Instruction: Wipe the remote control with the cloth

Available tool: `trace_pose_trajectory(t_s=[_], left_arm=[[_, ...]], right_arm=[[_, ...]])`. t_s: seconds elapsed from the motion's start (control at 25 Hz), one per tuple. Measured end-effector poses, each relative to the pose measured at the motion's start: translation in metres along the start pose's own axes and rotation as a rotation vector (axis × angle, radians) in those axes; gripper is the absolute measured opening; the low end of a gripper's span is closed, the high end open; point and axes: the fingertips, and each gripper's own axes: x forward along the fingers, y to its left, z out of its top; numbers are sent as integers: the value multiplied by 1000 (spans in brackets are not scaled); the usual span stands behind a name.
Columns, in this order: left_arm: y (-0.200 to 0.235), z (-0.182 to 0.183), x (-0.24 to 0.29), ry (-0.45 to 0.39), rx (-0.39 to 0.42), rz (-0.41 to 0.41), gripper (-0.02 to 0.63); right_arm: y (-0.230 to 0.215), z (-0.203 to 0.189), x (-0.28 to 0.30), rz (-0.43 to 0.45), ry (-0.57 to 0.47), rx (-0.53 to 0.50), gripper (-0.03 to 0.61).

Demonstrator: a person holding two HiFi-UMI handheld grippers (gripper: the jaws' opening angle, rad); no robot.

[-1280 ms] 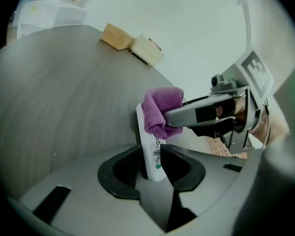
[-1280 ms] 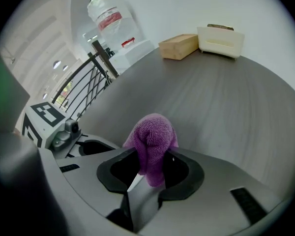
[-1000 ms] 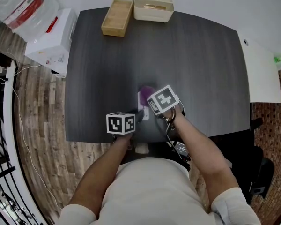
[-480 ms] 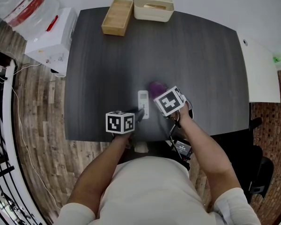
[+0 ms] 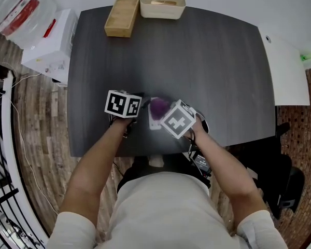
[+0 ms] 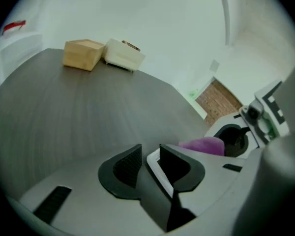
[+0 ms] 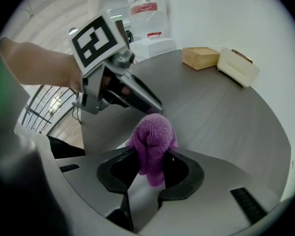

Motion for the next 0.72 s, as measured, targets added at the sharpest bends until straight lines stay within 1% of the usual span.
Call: trace_pose_trajectory(t_s=[0.12, 0.2, 0.32, 0.44, 0.52, 0.64, 0.72], left_arm=[[3, -2, 18, 111, 111, 39, 109], [1, -3, 26, 144, 134, 31, 109], [0, -2, 29, 153, 100, 5, 109], [2, -4, 29, 141, 31, -11, 109], [3, -5, 28, 125, 5, -7, 109], [3, -6, 27, 105, -11, -5, 109], [3, -6, 28, 94, -25, -9, 109]], right_arm=[[7, -7, 13, 24, 53, -18, 121], [9, -12, 20, 33, 73, -14, 121], [9, -14, 23, 36, 85, -7, 121], [12, -18, 22, 44, 101, -24, 121], [18, -18, 19, 42, 116, -92, 121], [33, -19, 17, 37, 130, -233, 121], [42, -21, 17, 42, 135, -289, 120]])
